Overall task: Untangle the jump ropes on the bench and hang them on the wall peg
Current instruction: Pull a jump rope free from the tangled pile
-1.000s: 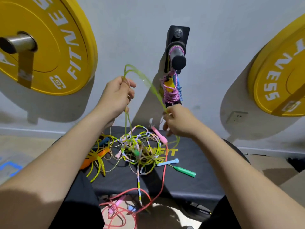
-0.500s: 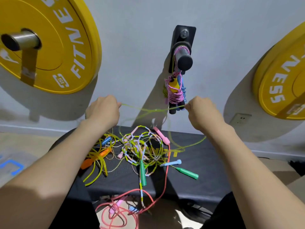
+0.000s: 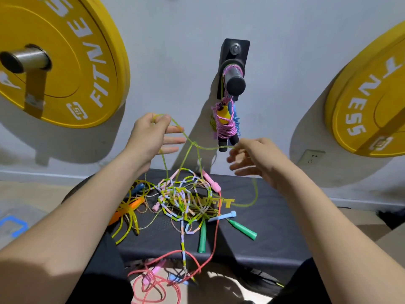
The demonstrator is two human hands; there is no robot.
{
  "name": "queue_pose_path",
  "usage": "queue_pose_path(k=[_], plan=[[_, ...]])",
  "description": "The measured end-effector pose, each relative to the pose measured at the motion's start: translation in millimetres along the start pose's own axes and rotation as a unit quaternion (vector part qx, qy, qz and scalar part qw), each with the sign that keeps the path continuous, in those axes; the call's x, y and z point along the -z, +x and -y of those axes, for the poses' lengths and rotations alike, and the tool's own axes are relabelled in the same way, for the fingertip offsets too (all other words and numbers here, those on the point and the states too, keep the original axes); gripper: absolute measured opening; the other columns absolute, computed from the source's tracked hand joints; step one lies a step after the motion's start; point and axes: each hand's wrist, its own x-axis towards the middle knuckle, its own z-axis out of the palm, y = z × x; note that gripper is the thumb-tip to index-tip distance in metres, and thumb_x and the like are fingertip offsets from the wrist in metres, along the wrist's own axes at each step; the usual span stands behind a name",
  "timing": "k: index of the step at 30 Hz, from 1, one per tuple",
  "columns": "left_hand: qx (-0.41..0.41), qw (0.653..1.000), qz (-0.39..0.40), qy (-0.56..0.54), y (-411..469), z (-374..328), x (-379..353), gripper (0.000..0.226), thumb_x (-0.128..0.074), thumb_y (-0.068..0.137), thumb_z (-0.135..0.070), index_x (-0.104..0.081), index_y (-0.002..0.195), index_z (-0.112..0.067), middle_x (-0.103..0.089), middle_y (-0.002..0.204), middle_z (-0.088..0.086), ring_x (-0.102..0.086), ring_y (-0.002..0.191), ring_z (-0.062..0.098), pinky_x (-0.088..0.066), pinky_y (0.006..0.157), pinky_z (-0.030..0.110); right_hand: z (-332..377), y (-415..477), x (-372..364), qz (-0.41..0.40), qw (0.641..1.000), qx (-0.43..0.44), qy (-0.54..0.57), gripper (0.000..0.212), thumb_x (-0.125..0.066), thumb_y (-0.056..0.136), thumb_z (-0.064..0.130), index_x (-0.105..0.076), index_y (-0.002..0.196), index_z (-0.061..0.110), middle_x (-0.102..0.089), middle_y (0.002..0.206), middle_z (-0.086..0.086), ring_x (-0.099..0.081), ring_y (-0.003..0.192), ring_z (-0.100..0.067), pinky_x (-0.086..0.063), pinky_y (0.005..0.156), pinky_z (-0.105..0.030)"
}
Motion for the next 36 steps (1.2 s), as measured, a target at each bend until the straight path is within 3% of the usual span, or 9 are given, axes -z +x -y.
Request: queue_pose_path(k=[4, 7, 12, 18, 20, 24, 27, 31, 36], plan=[[-0.001, 0.997, 0.077, 0.017, -8, -4, -10, 0.021, -0.051, 0.109, -0.034, -0.045, 0.113, -0.014, -0.082, 0.099, 0.011, -0.081, 0.087, 0.035, -0.066, 0.061, 0.043, -15, -5, -10, 0.077, 0.981, -0.043, -0.174, 0.03, -0.049, 0.099, 0.007, -0.061, 0.125, -0.002, -0.079, 0.087, -0.02, -0.075, 0.058, -0.029, -0.06, 0.05, -0.031], [-0.01, 0.994, 0.108, 0.008, -12, -4, -17, 0.02, -0.056, 0.109, -0.031, -0.04, 0.109, -0.019, -0.081, 0.098, 0.014, -0.08, 0.087, 0.037, -0.066, 0.063, 0.042, -24, -7, -18, 0.155, 0.958, 0.006, -0.241, 0.07, -0.056, 0.099, 0.005, -0.032, 0.158, 0.034, -0.072, 0.109, -0.024, -0.078, 0.07, -0.034, -0.067, 0.066, -0.043], [-0.011, 0.993, 0.116, -0.007, -13, -1, -21, 0.029, -0.06, 0.107, -0.024, -0.033, 0.099, -0.021, -0.08, 0.097, 0.017, -0.08, 0.087, 0.038, -0.064, 0.062, 0.037, -27, 0, -33, 0.162, 0.887, 0.227, -0.368, 0.073, -0.084, 0.09, 0.036, -0.044, 0.15, 0.044, -0.062, 0.113, -0.008, -0.064, 0.08, -0.013, -0.056, 0.085, -0.036], [-0.013, 0.994, 0.093, -0.047, -9, -3, -15, 0.032, -0.06, 0.108, -0.022, -0.036, 0.087, -0.025, -0.079, 0.092, 0.009, -0.075, 0.077, 0.021, -0.064, 0.064, 0.034, -37, 9, -48, 0.063, 0.791, 0.169, -0.584, 0.056, -0.076, 0.077, 0.072, -0.065, 0.116, 0.033, -0.052, 0.107, -0.003, -0.048, 0.108, -0.031, -0.04, 0.089, -0.042], [-0.001, 0.994, 0.088, -0.059, -8, -2, -13, 0.031, -0.057, 0.108, -0.017, -0.037, 0.086, -0.025, -0.075, 0.083, 0.005, -0.073, 0.075, 0.02, -0.066, 0.072, 0.038, -36, 10, -51, 0.068, 0.774, 0.163, -0.608, 0.038, -0.075, 0.088, 0.052, -0.066, 0.116, 0.028, -0.055, 0.113, -0.008, -0.049, 0.112, -0.034, -0.039, 0.089, -0.043], [0.064, 0.985, 0.085, -0.133, -8, -6, -10, 0.033, -0.044, 0.107, -0.008, -0.037, 0.079, -0.023, -0.042, 0.068, 0.003, -0.046, 0.052, 0.017, -0.054, 0.05, 0.031, -30, 13, -48, 0.173, 0.825, 0.163, -0.513, 0.039, -0.05, 0.097, -0.003, -0.058, 0.134, 0.006, -0.07, 0.123, -0.016, -0.064, 0.115, -0.038, -0.053, 0.094, -0.043], [0.011, 0.987, 0.097, 0.13, -6, -3, 2, 0.032, -0.058, 0.104, -0.032, -0.043, 0.077, -0.022, -0.045, 0.066, -0.003, -0.034, 0.046, 0.013, -0.03, 0.043, 0.021, -20, 7, -31, 0.252, 0.905, 0.088, -0.332, 0.045, -0.045, 0.109, 0.001, -0.047, 0.153, 0.006, -0.074, 0.128, -0.014, -0.071, 0.111, -0.026, -0.053, 0.106, -0.043], [-0.077, 0.807, 0.235, 0.536, -11, 13, 19, 0.047, -0.08, 0.076, -0.073, -0.073, 0.098, -0.032, -0.074, 0.088, -0.015, -0.07, 0.085, 0.004, -0.056, 0.082, 0.031, -10, 3, -9, 0.253, 0.962, 0.042, -0.095, 0.03, -0.037, 0.114, 0.004, -0.059, 0.132, -0.004, -0.076, 0.099, -0.023, -0.078, 0.091, -0.03, -0.056, 0.103, -0.055], [0.039, 0.665, 0.3, 0.683, -8, 29, 25, 0.055, -0.091, 0.07, -0.059, -0.075, 0.113, -0.03, -0.076, 0.086, -0.01, -0.069, 0.081, 0.008, -0.046, 0.068, 0.025, -3, 6, 3, 0.155, 0.987, 0.019, 0.042, 0.027, -0.043, 0.114, 0.016, -0.065, 0.129, 0.01, -0.077, 0.102, -0.017, -0.055, 0.042, -0.017, -0.052, 0.044, -0.029]])
